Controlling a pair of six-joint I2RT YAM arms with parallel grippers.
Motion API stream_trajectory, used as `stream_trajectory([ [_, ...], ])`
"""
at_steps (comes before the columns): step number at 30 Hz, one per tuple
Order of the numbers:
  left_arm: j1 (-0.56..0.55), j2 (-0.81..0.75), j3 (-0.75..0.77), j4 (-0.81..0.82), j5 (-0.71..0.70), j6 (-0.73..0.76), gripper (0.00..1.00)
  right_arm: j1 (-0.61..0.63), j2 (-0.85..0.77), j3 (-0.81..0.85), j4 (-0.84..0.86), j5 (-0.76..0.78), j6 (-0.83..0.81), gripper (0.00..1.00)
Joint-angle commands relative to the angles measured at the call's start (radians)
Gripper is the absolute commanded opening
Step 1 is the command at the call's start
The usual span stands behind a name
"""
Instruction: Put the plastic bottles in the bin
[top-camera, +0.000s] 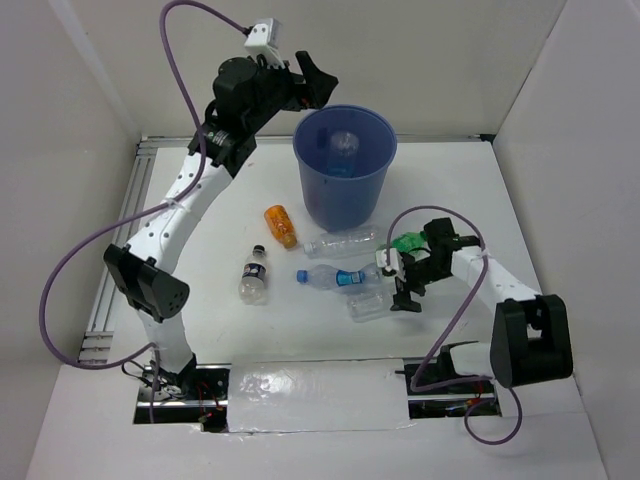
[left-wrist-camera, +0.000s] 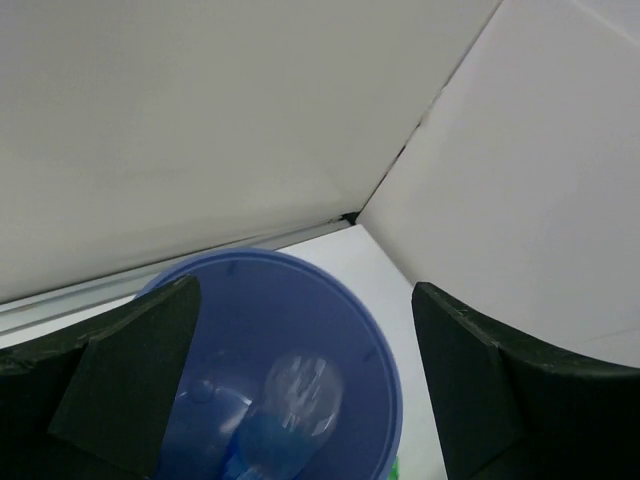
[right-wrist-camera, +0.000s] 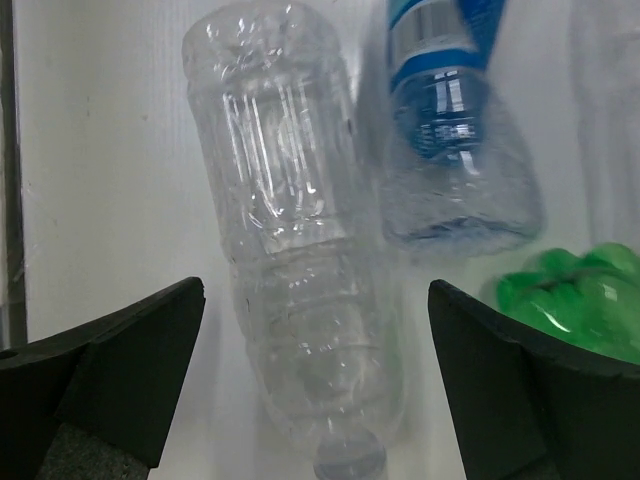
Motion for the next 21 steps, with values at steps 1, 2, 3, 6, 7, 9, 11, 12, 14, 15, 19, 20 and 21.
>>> stream_trajectory([
  [1,-0.012,-0.108,0.016,-0.061,-0.033,0.106,1.00,0.045,0.060,-0.049,0.121,0.110,-0.011,1.00],
  [2,-0.012,-0.146,-0.048,-0.105,-0.043,0.123,1.00,0.054,0.074,-0.069,0.138,0.126,-0.011,0.98],
  [3,-0.024,-0.190,-0.099,-0.128,-0.057,0.139,1.00,0.054,0.097,-0.078,0.152,0.141,-0.024,0.96],
  [6,-0.034,-0.411,-0.390,-0.206,-0.145,0.176,1.00,0.065,0.118,-0.078,0.174,0.199,-0.048,0.75],
  [7,-0.034,-0.462,-0.467,-0.236,-0.195,0.160,1.00,0.065,0.129,-0.078,0.154,0.212,-0.082,0.65],
  [9,-0.034,-0.572,-0.661,-0.309,-0.226,0.134,1.00,0.065,0.129,-0.078,0.103,0.212,-0.140,0.38],
  [11,-0.034,-0.611,-0.760,-0.410,-0.235,0.110,1.00,0.053,0.105,-0.032,-0.050,0.224,-0.254,0.30],
  [12,-0.034,-0.611,-0.820,-0.446,-0.250,0.088,1.00,0.040,0.079,-0.011,-0.114,0.207,-0.295,0.27],
  [14,-0.043,-0.611,-0.860,-0.536,-0.260,0.065,1.00,0.019,-0.027,0.087,-0.312,0.151,-0.402,0.27],
  [15,-0.043,-0.593,-0.888,-0.555,-0.269,0.053,1.00,0.010,-0.059,0.132,-0.369,0.126,-0.422,0.25],
  [19,-0.074,-0.528,-0.929,-0.586,-0.303,0.031,1.00,0.010,-0.122,0.405,-0.477,-0.062,-0.313,0.24],
  [20,-0.074,-0.496,-0.940,-0.586,-0.329,0.016,1.00,0.010,-0.122,0.458,-0.381,-0.143,-0.128,0.24],
  [21,-0.074,-0.476,-0.940,-0.586,-0.338,0.002,1.00,0.000,-0.122,0.547,-0.313,-0.182,-0.031,0.24],
])
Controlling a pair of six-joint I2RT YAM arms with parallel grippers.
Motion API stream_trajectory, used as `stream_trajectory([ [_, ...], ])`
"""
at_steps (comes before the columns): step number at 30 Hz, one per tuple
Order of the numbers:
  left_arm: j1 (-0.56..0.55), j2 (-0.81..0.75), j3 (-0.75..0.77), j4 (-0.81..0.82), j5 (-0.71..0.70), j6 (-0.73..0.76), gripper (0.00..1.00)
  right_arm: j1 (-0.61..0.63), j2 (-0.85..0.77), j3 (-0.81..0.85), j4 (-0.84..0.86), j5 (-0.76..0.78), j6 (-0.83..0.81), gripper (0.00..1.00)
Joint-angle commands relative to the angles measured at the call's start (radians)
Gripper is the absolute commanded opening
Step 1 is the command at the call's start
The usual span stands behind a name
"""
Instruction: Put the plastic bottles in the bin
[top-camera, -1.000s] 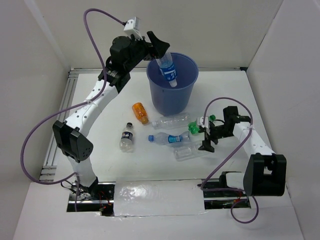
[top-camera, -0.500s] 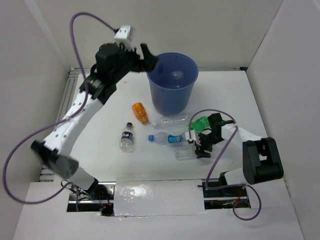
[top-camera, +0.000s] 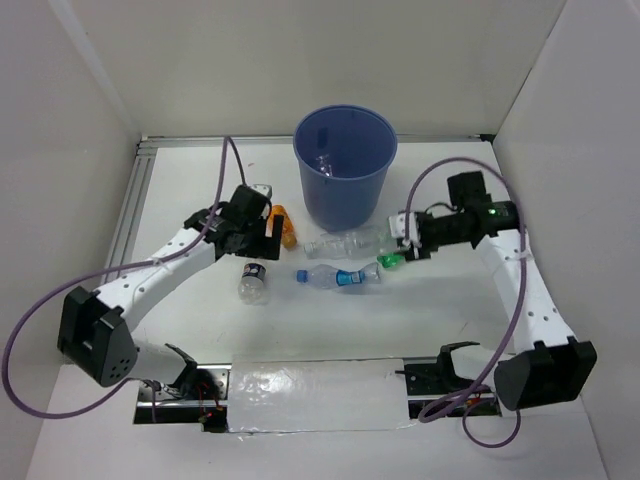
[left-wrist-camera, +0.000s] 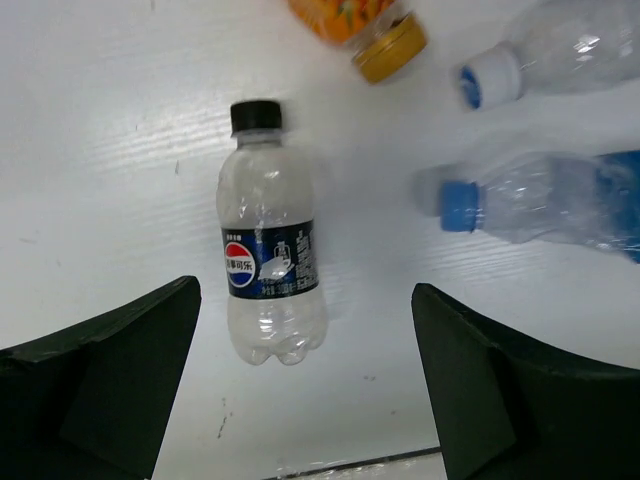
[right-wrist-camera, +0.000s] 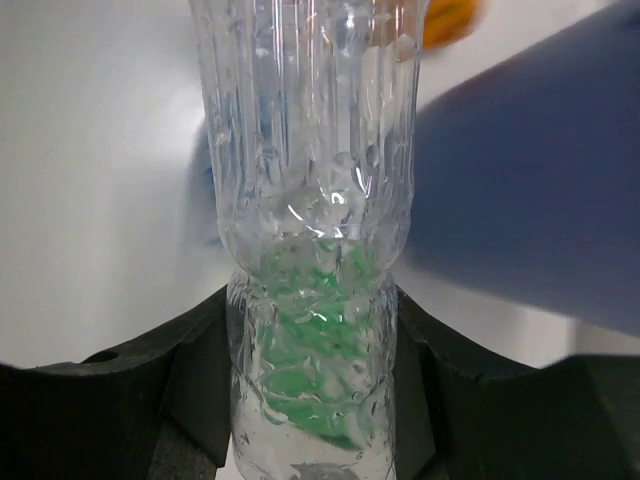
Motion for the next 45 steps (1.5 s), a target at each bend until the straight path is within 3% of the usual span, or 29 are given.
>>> stream_trajectory([
  [1,-0.010,0.036,-0.001,-0.036,-0.075,-0.044,1.00,-0.021,-0.028,0.210,0.106,-0.250,0.319,0.24],
  [2,-0.010,0.057,-0.001,-0.036,-0.087,-0.063,1.00,-0.021,-0.037,0.226,0.340,-0.273,0.568,0.24],
  [4,-0.010,0.119,-0.011,-0.036,-0.088,-0.072,1.00,-0.021,-0.037,0.226,0.607,-0.273,0.784,0.24],
  [5,-0.010,0.137,-0.011,-0.027,-0.088,-0.084,1.00,-0.021,-0.021,0.226,0.837,-0.237,0.957,0.24],
  [6,-0.010,0.169,-0.025,-0.027,-0.088,-0.084,1.00,-0.010,0.008,0.279,0.903,-0.236,1.004,0.24],
  [10,-0.010,0.228,-0.036,-0.004,-0.078,-0.093,1.00,0.013,0.232,0.500,0.952,-0.236,1.078,0.27],
  [13,-0.010,0.260,-0.045,0.006,-0.078,-0.103,1.00,0.062,0.349,0.561,1.042,-0.212,1.103,0.31],
  [16,-0.019,0.291,-0.065,0.006,-0.078,-0.112,1.00,0.082,0.495,0.714,0.980,-0.232,1.103,0.36],
  [18,-0.019,0.306,-0.065,0.015,-0.078,-0.112,1.00,0.082,0.603,0.794,0.886,-0.264,1.122,0.49],
  [19,-0.019,0.318,-0.065,0.015,-0.087,-0.112,0.97,0.082,0.653,0.868,0.816,-0.290,1.122,0.66],
  [21,-0.019,0.318,-0.076,0.015,-0.088,-0.112,0.93,0.082,0.665,0.908,0.774,-0.302,1.122,0.89],
  [22,-0.019,0.318,-0.076,0.015,-0.088,-0.112,0.89,0.082,0.665,0.908,0.774,-0.302,1.133,1.00],
  [23,-0.019,0.318,-0.085,0.024,-0.088,-0.112,0.85,0.082,0.656,0.889,0.786,-0.302,1.148,1.00],
  [24,-0.019,0.318,-0.085,0.024,-0.078,-0.112,0.66,0.071,0.603,0.847,0.850,-0.302,1.190,1.00],
  [25,-0.019,0.318,-0.085,0.024,-0.078,-0.112,0.66,0.071,0.602,0.847,0.850,-0.293,1.210,1.00],
  [28,-0.019,0.328,-0.094,0.024,-0.060,-0.100,0.42,0.035,0.527,0.795,0.864,-0.260,1.266,1.00],
  [31,-0.030,0.282,-0.076,0.000,-0.028,-0.075,0.26,-0.027,0.445,0.743,0.823,-0.236,1.291,1.00],
  [32,-0.030,0.260,-0.061,-0.011,-0.014,-0.060,0.16,-0.050,0.419,0.686,0.814,-0.236,1.275,1.00],
  [33,-0.042,0.204,-0.006,-0.028,0.006,-0.048,0.14,-0.103,0.391,0.649,0.814,-0.236,1.274,1.00],
  [35,-0.062,0.139,0.070,-0.050,0.058,-0.017,0.08,-0.171,0.316,0.585,0.777,-0.267,1.209,0.94],
  [37,-0.074,0.064,0.207,-0.050,0.122,0.008,0.08,-0.270,0.281,0.537,0.609,-0.305,1.100,0.75],
  [38,-0.074,0.050,0.257,-0.015,0.186,0.034,0.07,-0.300,0.280,0.523,0.537,-0.340,0.961,0.32],
  [40,-0.074,0.050,0.400,0.028,0.250,0.054,0.07,-0.353,0.268,0.461,0.382,-0.350,0.780,0.05],
  [41,-0.074,0.050,0.442,0.057,0.271,0.054,0.07,-0.354,0.244,0.432,0.222,-0.339,0.680,0.01],
  [42,-0.074,0.059,0.479,0.097,0.314,0.071,0.07,-0.354,0.243,0.355,0.138,-0.294,0.439,0.10],
  [43,-0.074,0.059,0.516,0.213,0.314,0.071,0.07,-0.331,0.227,0.306,0.072,-0.263,0.338,0.28],
  [45,-0.074,0.099,0.536,0.356,0.342,0.055,0.08,-0.311,0.184,0.196,0.031,-0.177,0.204,0.73],
])
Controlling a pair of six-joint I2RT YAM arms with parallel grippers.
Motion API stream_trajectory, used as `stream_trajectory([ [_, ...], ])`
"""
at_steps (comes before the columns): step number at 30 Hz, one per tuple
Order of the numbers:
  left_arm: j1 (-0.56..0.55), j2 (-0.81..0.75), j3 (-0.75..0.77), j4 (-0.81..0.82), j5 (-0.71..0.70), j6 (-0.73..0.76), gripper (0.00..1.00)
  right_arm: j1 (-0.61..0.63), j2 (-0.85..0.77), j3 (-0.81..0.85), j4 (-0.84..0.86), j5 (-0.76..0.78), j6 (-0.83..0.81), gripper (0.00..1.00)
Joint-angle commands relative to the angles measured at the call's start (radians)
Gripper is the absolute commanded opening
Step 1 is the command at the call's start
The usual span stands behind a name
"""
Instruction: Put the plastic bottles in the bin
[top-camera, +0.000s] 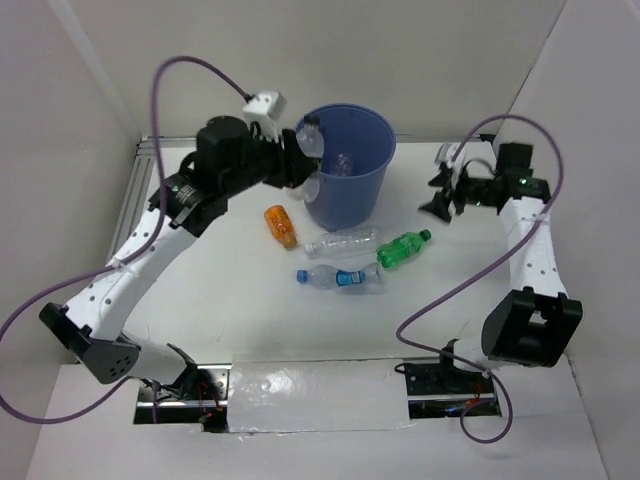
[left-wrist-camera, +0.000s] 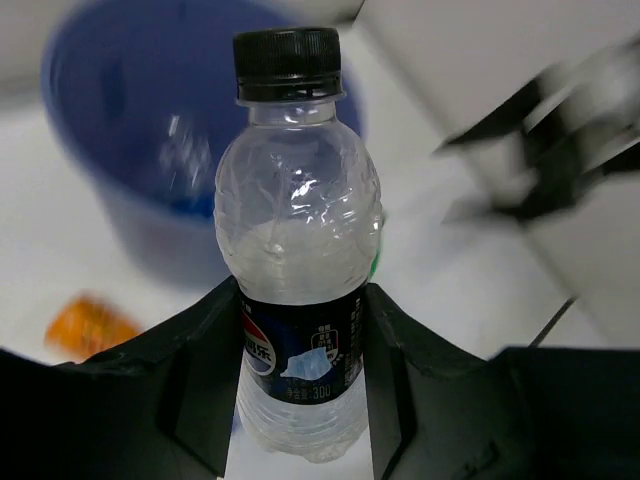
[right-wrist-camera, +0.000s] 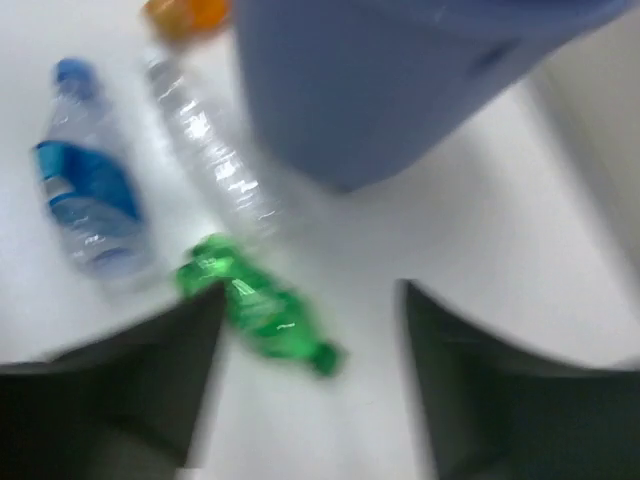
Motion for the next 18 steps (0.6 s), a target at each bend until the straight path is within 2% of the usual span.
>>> stream_trajectory([
  [1,0.002,0.045,0.049,0.276,0.096,0.016,0.08,0.037,-0.053,-0.216,-0.263,0.098,-0.409,0.91],
  [2,0.002,0.068,0.073,0.407,0.096,0.016,0.10,0.051,-0.074,-0.263,-0.232,0.109,-0.409,0.93],
  [3,0.002,0.099,0.096,0.456,0.038,0.004,0.14,0.051,-0.112,-0.301,-0.178,0.129,-0.409,0.94],
  [6,0.002,0.264,0.242,0.510,-0.053,-0.013,0.16,0.088,-0.150,-0.390,-0.105,0.140,-0.409,0.97],
  [10,0.002,0.490,0.478,0.391,-0.201,-0.025,0.51,0.111,-0.150,-0.415,-0.023,0.155,-0.381,0.99],
  [11,0.002,0.524,0.513,0.367,-0.212,-0.025,0.70,0.111,-0.150,-0.442,0.000,0.166,-0.381,1.00],
  [12,0.002,0.553,0.573,0.344,-0.212,-0.016,0.80,0.111,-0.150,-0.453,0.021,0.179,-0.381,1.00],
  [13,0.002,0.596,0.595,0.324,-0.212,-0.016,0.87,0.120,-0.131,-0.453,0.011,0.202,-0.500,1.00],
  [15,0.002,0.608,0.621,0.301,-0.202,0.010,1.00,0.120,-0.110,-0.484,-0.002,0.216,-0.614,1.00],
  [18,0.002,0.599,0.621,0.289,-0.193,0.036,1.00,0.129,-0.064,-0.496,0.008,0.216,-0.783,1.00],
])
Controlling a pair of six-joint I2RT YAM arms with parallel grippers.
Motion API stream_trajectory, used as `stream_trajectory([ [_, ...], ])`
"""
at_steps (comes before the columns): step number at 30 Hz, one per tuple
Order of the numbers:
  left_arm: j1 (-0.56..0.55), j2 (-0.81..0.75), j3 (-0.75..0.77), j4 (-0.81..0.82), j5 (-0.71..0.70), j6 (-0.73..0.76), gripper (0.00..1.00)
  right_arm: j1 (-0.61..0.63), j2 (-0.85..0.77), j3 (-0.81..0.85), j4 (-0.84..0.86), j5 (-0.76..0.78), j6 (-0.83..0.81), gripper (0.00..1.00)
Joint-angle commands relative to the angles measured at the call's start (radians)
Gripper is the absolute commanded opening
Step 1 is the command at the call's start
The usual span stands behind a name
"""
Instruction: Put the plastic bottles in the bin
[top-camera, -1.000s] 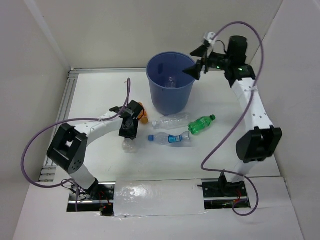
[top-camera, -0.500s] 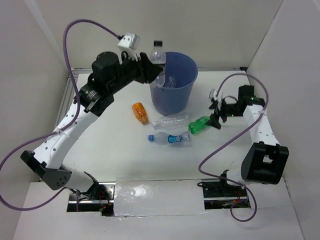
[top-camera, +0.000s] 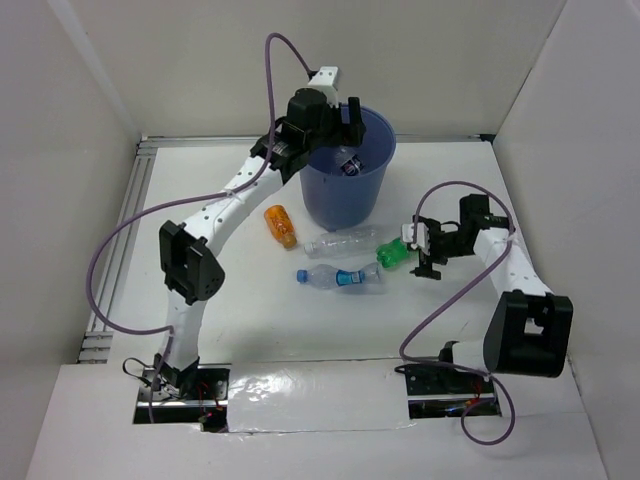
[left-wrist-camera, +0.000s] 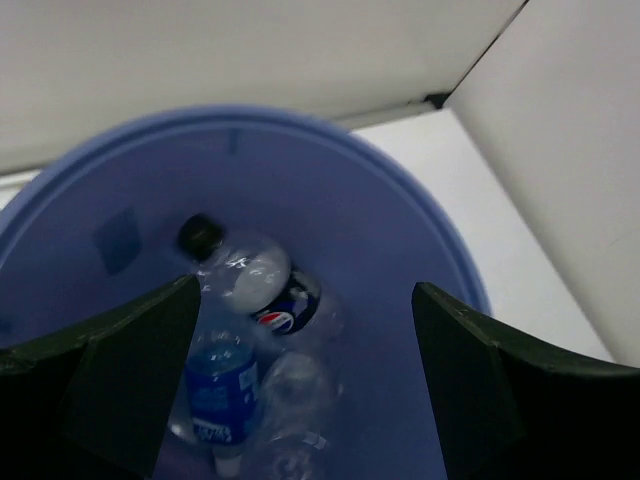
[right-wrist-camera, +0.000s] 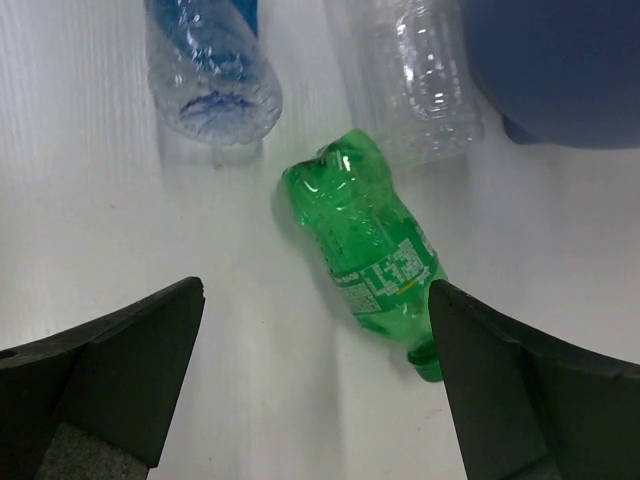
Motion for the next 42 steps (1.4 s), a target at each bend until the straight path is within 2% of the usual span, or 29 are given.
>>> stream_trajectory([
  [1,-0.001,-0.091,0.077,0.024,-0.021,0.044,1.00,0.016,0.069,-0.016,0.059,0.040,-0.258,1.00],
  [3,-0.012,-0.137,0.058,0.015,0.005,0.088,1.00,0.033,0.109,-0.005,0.102,0.049,-0.258,1.00],
  [5,-0.035,-0.214,-0.032,0.006,0.055,0.137,1.00,0.055,0.161,0.004,0.174,0.075,-0.258,1.00],
  [6,-0.047,-0.327,-0.095,0.015,0.074,0.201,1.00,0.055,0.176,0.016,0.197,0.086,-0.258,1.00],
  [8,-0.123,-0.512,-0.458,0.062,0.094,0.290,1.00,0.065,0.222,0.025,0.256,0.098,-0.258,1.00],
  [9,-0.124,-0.513,-0.460,0.063,0.094,0.291,1.00,0.066,0.223,0.025,0.256,0.118,-0.272,1.00],
  [10,-0.144,-0.568,-0.635,0.063,0.094,0.333,1.00,0.076,0.239,0.044,0.256,0.132,-0.284,1.00],
  [12,-0.205,-0.702,-0.798,0.063,0.074,0.363,1.00,0.088,0.304,0.062,0.256,0.178,-0.312,1.00],
  [13,-0.225,-0.739,-0.947,0.063,0.051,0.363,1.00,0.098,0.327,0.076,0.267,0.192,-0.312,1.00],
  [17,-0.341,-0.917,-1.224,0.136,0.008,0.363,1.00,0.133,0.439,0.094,0.308,0.266,-0.312,0.98],
  [19,-0.375,-0.978,-1.319,0.208,-0.004,0.390,1.00,0.142,0.465,0.104,0.290,0.295,-0.312,0.85],
  [21,-0.411,-0.960,-1.332,0.224,-0.013,0.404,1.00,0.142,0.474,0.134,0.208,0.306,-0.303,0.65],
  [22,-0.411,-0.940,-1.332,0.224,-0.013,0.424,1.00,0.142,0.464,0.145,0.180,0.286,-0.303,0.43],
  [24,-0.434,-0.897,-1.322,0.224,-0.022,0.444,1.00,0.095,0.384,0.159,0.094,0.238,-0.294,0.31],
  [26,-0.451,-0.847,-1.322,0.246,-0.033,0.466,1.00,0.026,0.317,0.200,0.002,0.145,-0.278,0.24],
  [31,-0.486,-0.771,-1.345,0.363,-0.051,0.516,1.00,-0.126,0.143,0.412,-0.432,-0.140,-0.278,0.22],
  [33,-0.486,-0.738,-1.345,0.385,-0.061,0.538,1.00,-0.145,0.108,0.535,-0.448,-0.217,-0.171,0.22],
  [34,-0.496,-0.709,-1.345,0.397,-0.061,0.538,1.00,-0.145,0.083,0.576,-0.425,-0.260,-0.143,0.22],
  [36,-0.497,-0.684,-1.345,0.435,-0.090,0.565,1.00,-0.120,0.069,0.669,-0.279,-0.396,0.145,0.20],
  [37,-0.497,-0.675,-1.345,0.447,-0.090,0.566,1.00,-0.105,0.054,0.670,0.005,-0.433,0.297,0.20],
  [38,-0.497,-0.659,-1.345,0.458,-0.099,0.576,1.00,-0.088,0.045,0.670,0.190,-0.478,0.652,0.24],
  [39,-0.497,-0.659,-1.354,0.467,-0.099,0.576,1.00,-0.070,0.036,0.623,0.381,-0.478,0.820,0.24],
  [41,-0.497,-0.650,-1.364,0.493,-0.099,0.576,1.00,0.039,0.069,0.620,0.696,-0.429,1.016,0.29],
  [42,-0.506,-0.641,-1.364,0.507,-0.099,0.576,1.00,0.083,0.106,0.657,0.683,-0.376,1.007,0.31],
])
